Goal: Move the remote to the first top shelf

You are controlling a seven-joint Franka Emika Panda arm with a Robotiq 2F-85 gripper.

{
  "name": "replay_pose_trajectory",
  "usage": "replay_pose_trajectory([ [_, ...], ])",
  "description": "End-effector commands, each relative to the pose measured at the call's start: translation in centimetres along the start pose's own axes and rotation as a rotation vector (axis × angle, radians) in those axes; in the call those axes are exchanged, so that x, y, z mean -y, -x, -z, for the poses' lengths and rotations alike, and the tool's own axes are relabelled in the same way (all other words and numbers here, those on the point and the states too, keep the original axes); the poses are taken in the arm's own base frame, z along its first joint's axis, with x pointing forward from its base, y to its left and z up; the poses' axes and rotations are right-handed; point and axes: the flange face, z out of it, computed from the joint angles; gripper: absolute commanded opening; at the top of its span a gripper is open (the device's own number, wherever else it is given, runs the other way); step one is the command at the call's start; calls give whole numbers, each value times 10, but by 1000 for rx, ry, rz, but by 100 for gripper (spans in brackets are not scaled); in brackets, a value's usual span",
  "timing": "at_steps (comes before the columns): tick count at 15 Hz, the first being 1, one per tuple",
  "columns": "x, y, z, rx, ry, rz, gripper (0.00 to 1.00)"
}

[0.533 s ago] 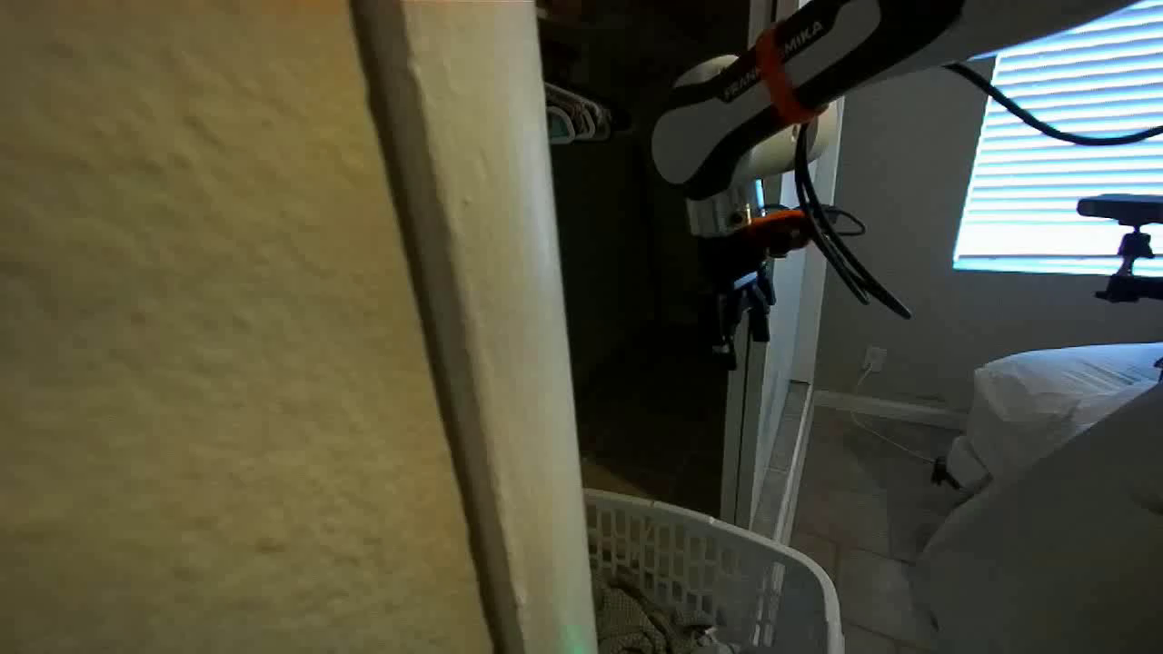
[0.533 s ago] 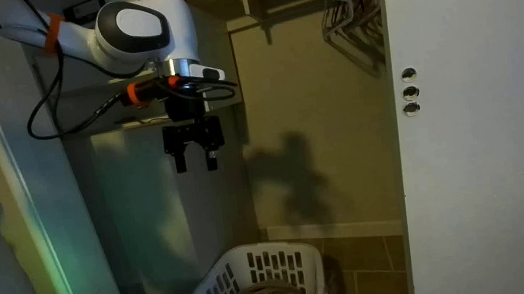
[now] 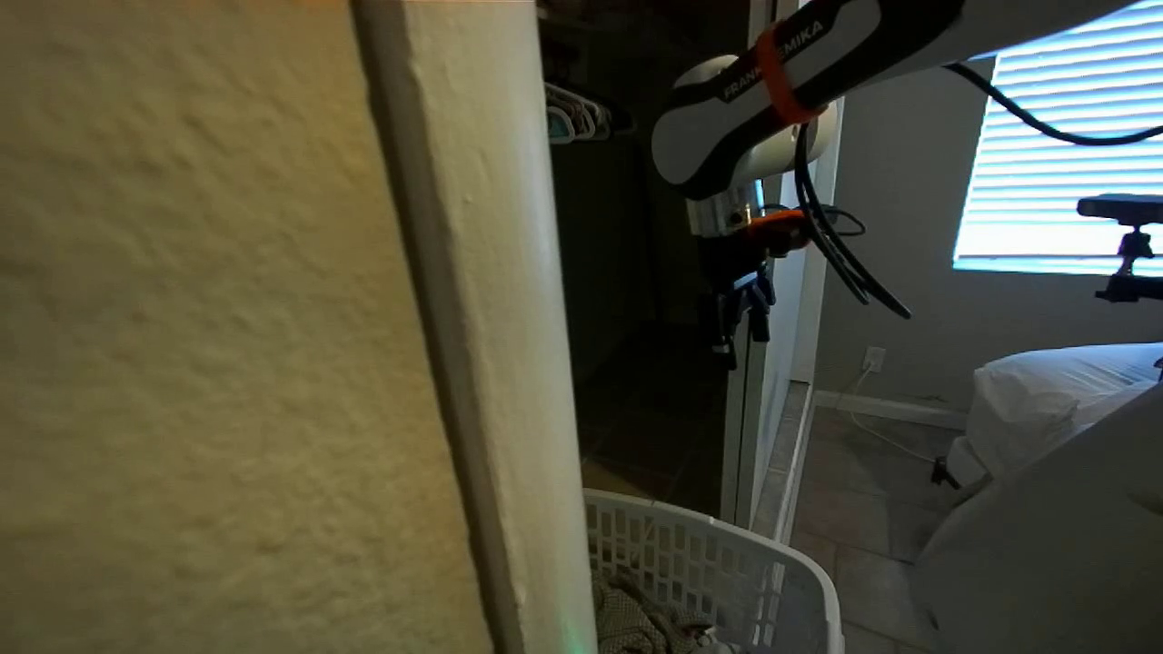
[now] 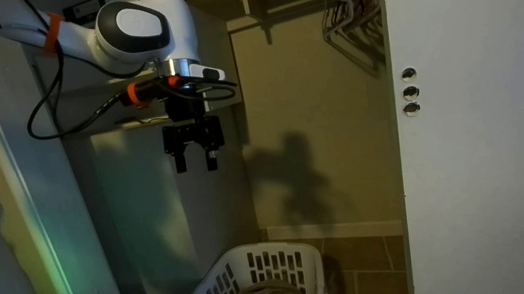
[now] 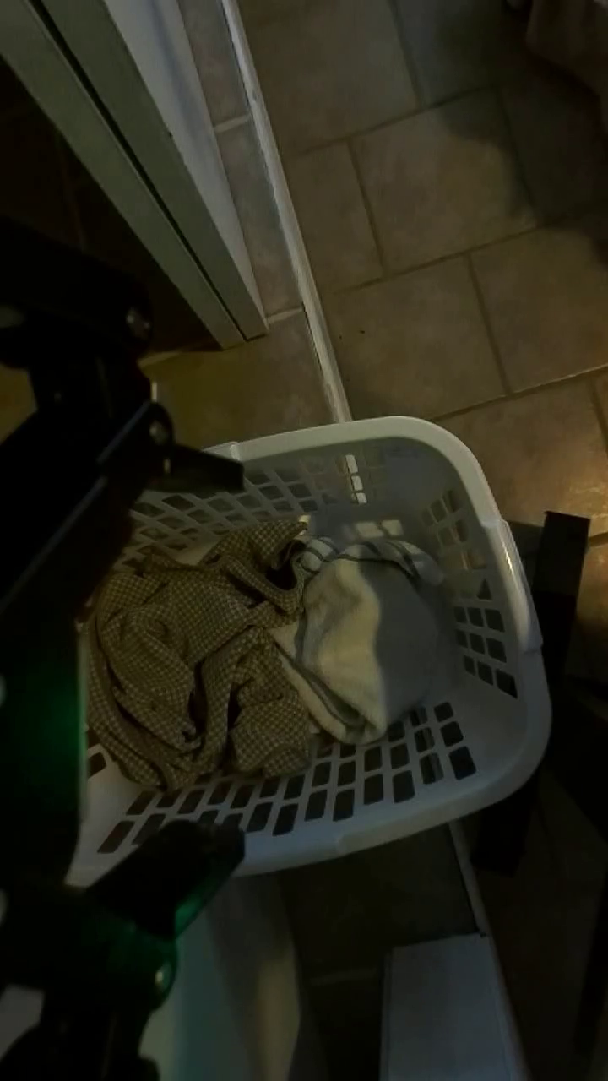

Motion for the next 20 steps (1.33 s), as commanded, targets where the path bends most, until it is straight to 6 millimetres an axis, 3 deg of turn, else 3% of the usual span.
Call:
replay_pose_trajectory([
  [1,0,0,0,1,0,0,100],
  [3,2,0,5,-25,-2,15,100],
  [7,29,-8,56,-227,57,142,100],
  [11,70,-15,103,-371,86,299,100],
  [14,114,-33,129,-478,89,423,100],
  [18,167,-57,148,-549,99,543,100],
  [19,153,-42,141,-540,106,485,100],
  [20,160,-44,141,-538,108,496,100],
])
